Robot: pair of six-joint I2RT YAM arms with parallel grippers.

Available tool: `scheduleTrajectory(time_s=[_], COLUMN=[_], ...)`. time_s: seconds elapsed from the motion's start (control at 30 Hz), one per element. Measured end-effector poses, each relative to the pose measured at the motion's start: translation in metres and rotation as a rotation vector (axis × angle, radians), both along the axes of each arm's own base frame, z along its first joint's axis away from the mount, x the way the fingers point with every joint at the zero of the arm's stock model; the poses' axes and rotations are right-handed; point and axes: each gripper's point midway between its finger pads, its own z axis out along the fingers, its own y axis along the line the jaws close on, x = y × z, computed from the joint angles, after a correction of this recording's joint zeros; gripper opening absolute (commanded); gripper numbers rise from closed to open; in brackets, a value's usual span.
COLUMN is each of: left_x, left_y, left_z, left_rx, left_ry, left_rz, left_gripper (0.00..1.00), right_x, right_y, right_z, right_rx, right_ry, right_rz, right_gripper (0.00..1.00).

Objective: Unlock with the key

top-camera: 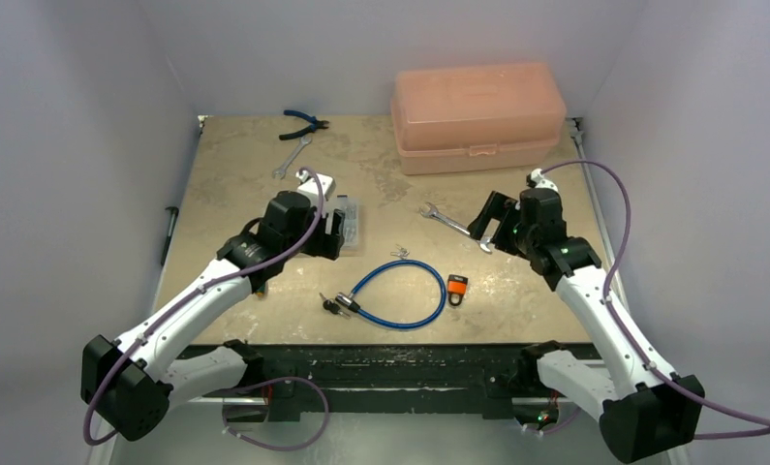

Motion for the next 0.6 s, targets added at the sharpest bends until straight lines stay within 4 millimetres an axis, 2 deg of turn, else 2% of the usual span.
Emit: scheduleTrajectory(time_s=[0.17, 0.37, 0.47, 0.6], left_x=[-0.008, -0.026, -0.037, -0.056], left_y=[-0.018, -0.045, -0.058, -0.073], left_z=[-0.005, -0.026, -0.043, -0.069], left_rx=[-0.029, -0.018, 0.020, 0.104], left_ry=[0.035, 0.116, 0.164, 0.222], left_rz=[-0.080, -0.211, -0.264, -0.323], left_gripper=[0.70, 0.66, 0.64, 0.62], right_x=[-0.023, -0.047, -0.059, -0.066], right_y=[0.027, 0.050, 0.058, 0.069], right_z=[-0.010, -0.019, -0.031, -0.036], right_rx=[0.013, 0.079, 0.089, 0.105], right_ry=[0.067, 0.105, 0.146, 0.173], right_rz=[0.105, 0.171, 0.190, 0.204], right_gripper=[0.96, 0.92, 0.88, 0.87])
